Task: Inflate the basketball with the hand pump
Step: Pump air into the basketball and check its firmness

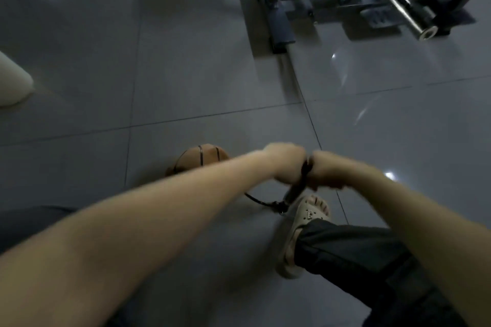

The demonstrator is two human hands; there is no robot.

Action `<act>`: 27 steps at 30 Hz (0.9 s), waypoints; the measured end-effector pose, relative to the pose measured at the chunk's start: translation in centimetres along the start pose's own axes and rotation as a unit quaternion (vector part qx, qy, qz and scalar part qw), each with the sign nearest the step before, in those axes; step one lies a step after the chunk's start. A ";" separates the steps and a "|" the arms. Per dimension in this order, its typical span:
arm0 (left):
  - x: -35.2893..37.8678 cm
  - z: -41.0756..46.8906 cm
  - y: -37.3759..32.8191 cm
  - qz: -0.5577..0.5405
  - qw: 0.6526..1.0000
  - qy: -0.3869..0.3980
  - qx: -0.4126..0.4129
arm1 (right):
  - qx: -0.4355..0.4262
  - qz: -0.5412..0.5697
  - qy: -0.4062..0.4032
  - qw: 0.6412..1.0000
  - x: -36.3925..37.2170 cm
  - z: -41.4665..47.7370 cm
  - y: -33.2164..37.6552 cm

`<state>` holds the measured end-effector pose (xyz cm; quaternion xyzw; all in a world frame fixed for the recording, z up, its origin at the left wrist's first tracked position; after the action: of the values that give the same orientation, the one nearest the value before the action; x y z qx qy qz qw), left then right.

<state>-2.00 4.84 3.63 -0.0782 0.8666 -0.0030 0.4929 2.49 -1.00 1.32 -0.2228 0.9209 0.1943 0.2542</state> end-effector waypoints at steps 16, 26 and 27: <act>7.7 2.6 -1.2 -0.010 1.000 -0.007 -0.001 | -0.020 0.032 -0.086 0.996 5.9 3.3 -2.5; -3.6 -1.0 0.4 -0.029 0.999 0.011 0.045 | -0.017 0.068 -0.046 0.996 -3.9 -2.4 0.9; -6.3 -1.9 0.7 -0.046 0.998 -0.006 0.049 | -0.029 0.086 -0.061 0.994 -6.1 -4.1 1.4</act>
<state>-0.55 6.22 9.88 -0.0931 0.8579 -0.0679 0.5007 4.92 0.18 8.30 -0.1379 0.9133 0.2552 0.2859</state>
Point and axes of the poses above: each hand's wrist, its own z-axis towards the middle knuckle, its own x-axis out of the palm, y = z × x, the point moved 8 cm from there along z, towards the middle knuckle, and after that the axes turned 13 degrees about z, right-handed, at the moved point
